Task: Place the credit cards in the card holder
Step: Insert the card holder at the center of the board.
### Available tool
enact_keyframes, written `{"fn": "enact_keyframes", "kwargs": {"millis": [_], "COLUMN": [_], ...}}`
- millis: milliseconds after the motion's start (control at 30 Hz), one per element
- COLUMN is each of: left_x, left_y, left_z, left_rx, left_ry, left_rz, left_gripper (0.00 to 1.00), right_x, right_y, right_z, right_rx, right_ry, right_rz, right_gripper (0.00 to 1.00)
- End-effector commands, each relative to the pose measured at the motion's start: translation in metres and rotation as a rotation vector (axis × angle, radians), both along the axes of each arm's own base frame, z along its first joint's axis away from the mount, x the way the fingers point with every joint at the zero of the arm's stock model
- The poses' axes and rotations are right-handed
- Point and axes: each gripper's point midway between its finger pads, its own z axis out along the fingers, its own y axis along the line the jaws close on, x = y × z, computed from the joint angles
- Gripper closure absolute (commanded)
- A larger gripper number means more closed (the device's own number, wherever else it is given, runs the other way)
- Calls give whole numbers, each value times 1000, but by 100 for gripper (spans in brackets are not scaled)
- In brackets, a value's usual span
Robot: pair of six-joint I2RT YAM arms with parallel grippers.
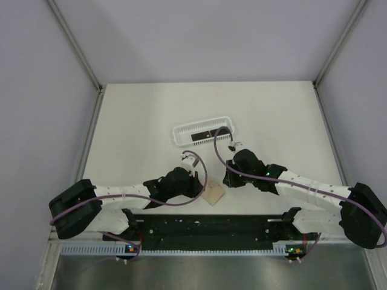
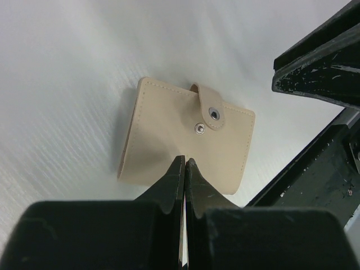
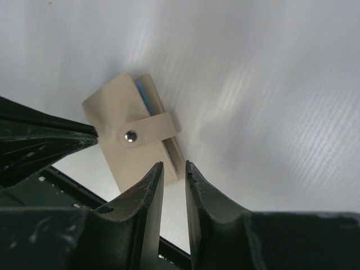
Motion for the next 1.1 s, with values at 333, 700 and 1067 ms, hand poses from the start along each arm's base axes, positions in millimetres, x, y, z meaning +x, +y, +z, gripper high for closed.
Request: {"fn": "enact_keyframes", "kwargs": {"millis": [333, 700, 1067], "left_x": [-3, -3, -4], "left_y": [-17, -11, -12], "left_z": [-13, -14, -14], "left_rx": [-22, -13, -12], "left_ry": [26, 22, 24], "left_rz": [-31, -16, -19], "left_gripper": [100, 100, 100], "right_x": [-3, 4, 17], "right_y": [45, 47, 45], "right_z": [16, 7, 2], "right_rx": [177, 165, 142], "right_ry": [-6, -9, -34], "right_rz": [230, 221, 177], "right_gripper": [78, 79, 77]}}
